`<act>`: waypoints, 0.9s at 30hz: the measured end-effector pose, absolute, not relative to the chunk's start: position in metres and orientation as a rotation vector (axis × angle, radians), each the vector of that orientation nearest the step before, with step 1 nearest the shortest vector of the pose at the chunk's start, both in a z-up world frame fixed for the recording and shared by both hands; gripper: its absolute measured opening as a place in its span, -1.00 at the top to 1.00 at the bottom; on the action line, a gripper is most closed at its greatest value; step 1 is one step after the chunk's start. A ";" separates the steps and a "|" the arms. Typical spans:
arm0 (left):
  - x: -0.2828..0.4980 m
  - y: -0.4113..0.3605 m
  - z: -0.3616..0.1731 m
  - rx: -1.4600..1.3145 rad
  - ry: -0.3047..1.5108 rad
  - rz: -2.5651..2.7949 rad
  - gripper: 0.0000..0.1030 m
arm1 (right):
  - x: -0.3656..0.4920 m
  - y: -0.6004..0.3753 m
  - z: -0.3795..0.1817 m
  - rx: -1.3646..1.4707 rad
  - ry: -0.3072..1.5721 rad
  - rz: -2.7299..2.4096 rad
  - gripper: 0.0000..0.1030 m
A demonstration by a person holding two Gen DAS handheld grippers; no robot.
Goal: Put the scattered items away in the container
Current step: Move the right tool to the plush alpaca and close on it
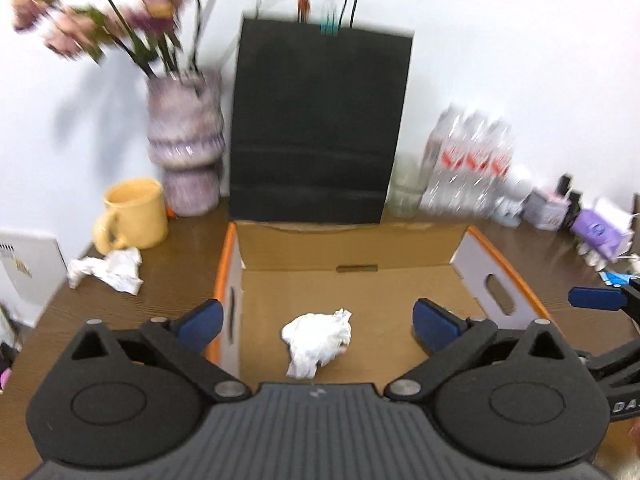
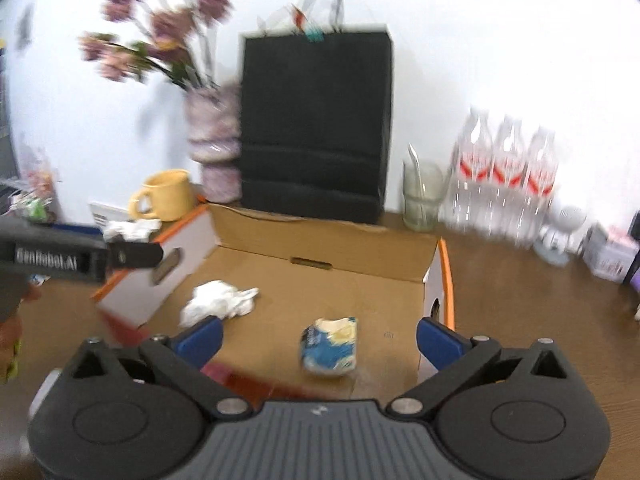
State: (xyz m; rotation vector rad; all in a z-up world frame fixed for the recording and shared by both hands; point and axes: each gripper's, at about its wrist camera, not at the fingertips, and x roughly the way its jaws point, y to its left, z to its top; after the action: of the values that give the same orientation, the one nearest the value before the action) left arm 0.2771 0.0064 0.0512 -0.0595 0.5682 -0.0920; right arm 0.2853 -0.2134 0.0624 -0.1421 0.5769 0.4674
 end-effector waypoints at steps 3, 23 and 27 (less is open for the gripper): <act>0.230 0.020 0.049 -0.065 0.511 -0.090 -1.00 | 0.237 -0.226 0.062 -0.161 0.525 0.477 -1.00; 0.067 0.043 -0.020 -0.118 0.584 -0.003 -1.00 | 0.088 -0.242 -0.001 -0.005 0.587 0.465 -1.00; 0.066 0.046 -0.023 -0.103 0.588 -0.001 -0.96 | 0.083 -0.231 -0.001 -0.027 0.587 0.482 -1.00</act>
State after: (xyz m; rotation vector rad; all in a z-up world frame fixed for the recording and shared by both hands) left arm 0.0656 0.0464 -0.0232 -0.1026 0.5882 -0.0009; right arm 0.0828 -0.2313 -0.0008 -0.0270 0.5870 0.4824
